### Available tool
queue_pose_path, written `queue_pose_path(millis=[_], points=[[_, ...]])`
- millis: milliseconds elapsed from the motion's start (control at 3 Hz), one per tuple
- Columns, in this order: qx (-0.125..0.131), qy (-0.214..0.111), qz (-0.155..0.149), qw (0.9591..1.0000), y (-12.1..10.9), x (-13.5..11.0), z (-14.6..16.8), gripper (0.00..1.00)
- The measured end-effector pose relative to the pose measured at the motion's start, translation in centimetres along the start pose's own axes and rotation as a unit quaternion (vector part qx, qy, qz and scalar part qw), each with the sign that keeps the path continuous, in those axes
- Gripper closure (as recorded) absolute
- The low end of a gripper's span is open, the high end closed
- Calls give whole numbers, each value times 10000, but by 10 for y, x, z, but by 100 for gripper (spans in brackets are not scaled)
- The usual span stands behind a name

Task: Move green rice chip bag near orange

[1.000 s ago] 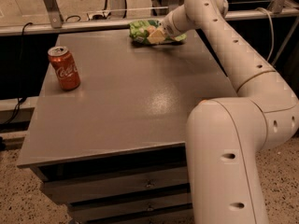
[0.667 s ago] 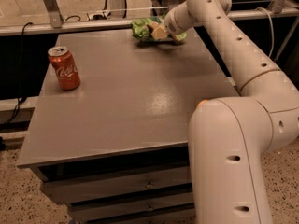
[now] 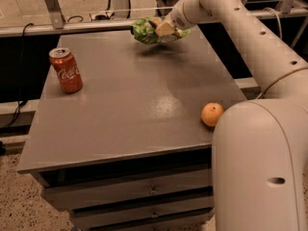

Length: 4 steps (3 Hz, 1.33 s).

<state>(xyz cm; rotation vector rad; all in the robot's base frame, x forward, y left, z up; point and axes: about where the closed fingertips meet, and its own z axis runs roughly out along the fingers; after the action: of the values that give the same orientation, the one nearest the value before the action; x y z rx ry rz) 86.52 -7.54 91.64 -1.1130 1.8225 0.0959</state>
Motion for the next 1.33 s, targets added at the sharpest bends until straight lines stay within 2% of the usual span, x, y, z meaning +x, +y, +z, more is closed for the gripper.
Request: queue_pose_path(millis=[667,1000,1333], points=[[-49,-135,-319,9994,25,-14,-40,100],[-56,-82,-394,9992,36,-9,-65,100],[-217,72,-354,9991,56,6,-98,100]])
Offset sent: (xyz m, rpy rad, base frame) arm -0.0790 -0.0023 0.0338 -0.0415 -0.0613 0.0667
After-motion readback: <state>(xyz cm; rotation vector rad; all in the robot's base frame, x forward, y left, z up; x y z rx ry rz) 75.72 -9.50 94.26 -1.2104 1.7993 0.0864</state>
